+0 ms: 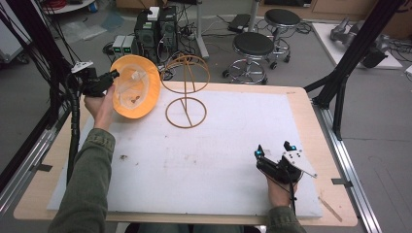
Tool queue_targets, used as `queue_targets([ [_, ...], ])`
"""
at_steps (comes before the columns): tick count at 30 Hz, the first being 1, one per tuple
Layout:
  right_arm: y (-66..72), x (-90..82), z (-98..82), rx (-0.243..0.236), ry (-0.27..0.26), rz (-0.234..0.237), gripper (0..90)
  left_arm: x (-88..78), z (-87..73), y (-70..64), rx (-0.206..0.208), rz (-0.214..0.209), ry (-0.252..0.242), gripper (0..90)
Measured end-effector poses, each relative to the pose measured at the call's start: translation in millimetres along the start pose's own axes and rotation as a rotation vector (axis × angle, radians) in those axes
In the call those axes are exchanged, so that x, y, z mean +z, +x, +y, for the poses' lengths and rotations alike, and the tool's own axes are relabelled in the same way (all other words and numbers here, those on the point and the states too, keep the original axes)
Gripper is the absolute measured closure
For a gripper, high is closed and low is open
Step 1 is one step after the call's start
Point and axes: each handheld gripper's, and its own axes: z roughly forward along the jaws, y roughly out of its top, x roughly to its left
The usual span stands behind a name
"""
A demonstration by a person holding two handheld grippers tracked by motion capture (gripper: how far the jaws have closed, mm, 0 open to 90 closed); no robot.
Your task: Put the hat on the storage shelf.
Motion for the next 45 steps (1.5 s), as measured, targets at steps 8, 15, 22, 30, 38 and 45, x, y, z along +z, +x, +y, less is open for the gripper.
queue_targets([
  [8,0.1,0.2,-0.1,-0.001,-0.002,-0.002,6.6,-17.3,13.5,-10.0,0.021,-0.032,-0.134,86.8],
  [15,1.2,0.0,-0.1,0.007,0.003,-0.002,6.6,-31.4,24.3,-22.6,0.052,-0.031,-0.247,86.8],
  [22,0.5,0.0,0.2,-0.004,-0.002,-0.009,6.6,-37.1,35.8,-37.0,0.095,-0.038,-0.317,86.9],
  [30,0.8,-0.6,0.1,0.009,0.001,-0.002,6.6,-38.7,42.0,-47.7,0.098,-0.072,-0.356,86.9],
  [38,0.8,-0.9,0.3,0.01,-0.001,-0.001,6.6,-38.1,49.4,-61.6,0.135,-0.079,-0.373,86.8],
  [45,0.7,-1.4,0.6,0.012,-0.003,-0.002,6.6,-34.9,52.0,-73.9,0.146,-0.103,-0.37,86.8],
])
